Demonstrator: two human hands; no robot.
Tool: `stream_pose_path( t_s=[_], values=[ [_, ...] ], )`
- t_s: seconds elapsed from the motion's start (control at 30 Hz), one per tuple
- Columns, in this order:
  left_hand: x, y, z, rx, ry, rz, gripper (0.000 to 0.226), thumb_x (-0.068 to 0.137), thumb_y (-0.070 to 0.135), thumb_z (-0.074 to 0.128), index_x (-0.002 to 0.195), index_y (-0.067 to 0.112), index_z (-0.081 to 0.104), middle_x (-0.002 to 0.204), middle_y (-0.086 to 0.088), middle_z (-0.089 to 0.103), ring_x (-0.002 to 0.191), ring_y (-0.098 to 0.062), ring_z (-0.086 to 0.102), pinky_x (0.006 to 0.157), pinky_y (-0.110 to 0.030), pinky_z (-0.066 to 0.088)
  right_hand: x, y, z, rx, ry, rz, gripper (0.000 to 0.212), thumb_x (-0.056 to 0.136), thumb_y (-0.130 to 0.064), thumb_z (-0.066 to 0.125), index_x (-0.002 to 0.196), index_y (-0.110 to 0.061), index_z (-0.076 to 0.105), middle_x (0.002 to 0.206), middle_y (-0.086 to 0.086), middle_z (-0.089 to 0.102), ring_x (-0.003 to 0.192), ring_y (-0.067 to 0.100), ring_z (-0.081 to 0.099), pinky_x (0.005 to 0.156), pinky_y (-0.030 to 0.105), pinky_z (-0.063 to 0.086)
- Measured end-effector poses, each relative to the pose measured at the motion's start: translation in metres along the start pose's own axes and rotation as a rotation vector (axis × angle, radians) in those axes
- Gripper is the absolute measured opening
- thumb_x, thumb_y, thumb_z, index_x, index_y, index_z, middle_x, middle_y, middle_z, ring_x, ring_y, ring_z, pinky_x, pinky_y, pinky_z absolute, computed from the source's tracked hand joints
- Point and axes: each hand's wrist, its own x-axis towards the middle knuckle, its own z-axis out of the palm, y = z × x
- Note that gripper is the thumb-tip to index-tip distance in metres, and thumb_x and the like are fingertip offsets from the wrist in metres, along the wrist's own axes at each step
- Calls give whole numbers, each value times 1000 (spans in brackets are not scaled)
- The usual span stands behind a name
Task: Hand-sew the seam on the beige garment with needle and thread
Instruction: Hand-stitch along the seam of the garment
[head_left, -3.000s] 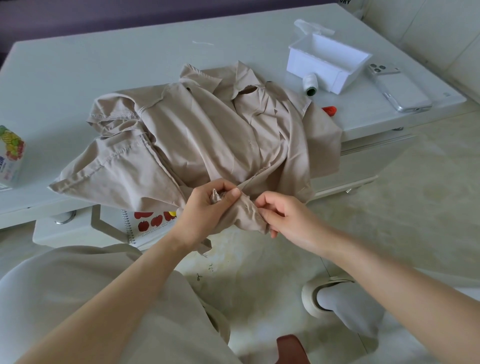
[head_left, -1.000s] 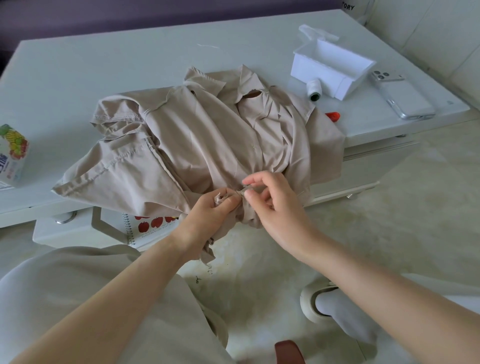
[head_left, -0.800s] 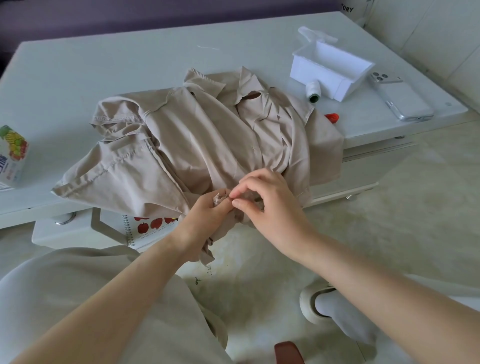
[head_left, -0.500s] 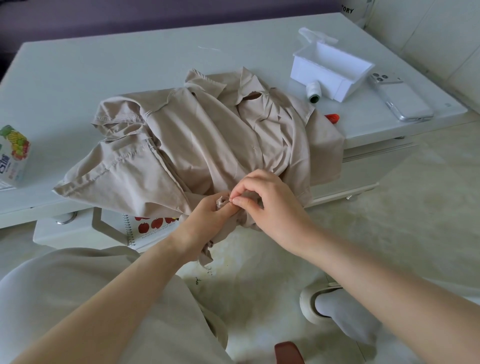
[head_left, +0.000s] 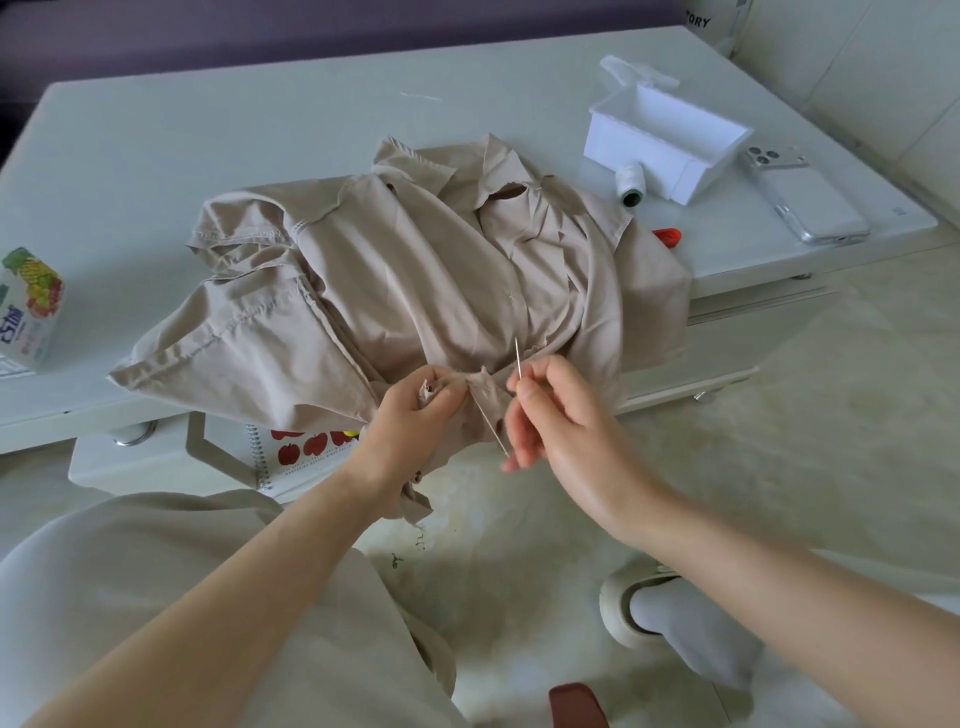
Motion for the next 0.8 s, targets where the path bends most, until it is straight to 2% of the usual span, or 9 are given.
stream_pose_path(
  t_s=[0.1, 0.3, 0.43, 0.6, 0.7, 0.8],
  values=[
    [0, 1, -1, -17, 39, -8, 19, 98, 21, 50, 99, 6, 62, 81, -6, 61, 72, -16, 55, 64, -30, 45, -14, 20, -14, -116, -4, 65, 17, 102, -12, 35, 88, -14, 45, 54, -9, 46, 47, 5, 37, 52, 32, 48],
    [3, 0, -3, -28, 65, 0, 17, 98, 23, 50, 94, 12, 63, 77, -2, 63, 71, -15, 57, 62, -28, 46, -35, 45, -37, -272, -18, 225, 14, 101, -15, 36, 92, -15, 46, 54, -10, 43, 41, 4, 36, 39, 26, 40],
    [3, 1, -4, -28, 65, -8, 17, 98, 25, 51, 95, 14, 64, 79, -3, 65, 72, -16, 59, 64, -30, 47, -43, 58, -43, -388, -36, 286, 17, 101, -17, 36, 87, -19, 45, 56, -9, 43, 40, 4, 38, 39, 24, 39],
    [-1, 2, -3, -50, 35, 4, 16, 97, 26, 52, 93, 15, 64, 74, 3, 66, 68, -10, 60, 62, -25, 45, -43, 70, -48, -521, -40, 313, 21, 101, -16, 32, 85, -23, 42, 57, -7, 45, 40, 4, 38, 39, 24, 35],
    [-2, 4, -3, -55, 39, 8, 16, 96, 26, 53, 90, 17, 65, 71, 6, 66, 65, -8, 60, 61, -22, 45, -39, 74, -51, -609, -26, 253, 23, 101, -16, 33, 82, -27, 39, 57, -8, 42, 45, 6, 36, 48, 26, 34],
    [-2, 6, -3, -67, 60, -4, 17, 96, 26, 53, 87, 18, 64, 67, 6, 65, 61, -7, 58, 57, -23, 45, -32, 70, -53, -657, 15, 187, 19, 101, -17, 34, 85, -25, 39, 59, -8, 38, 45, 4, 39, 48, 20, 30]
  ],
)
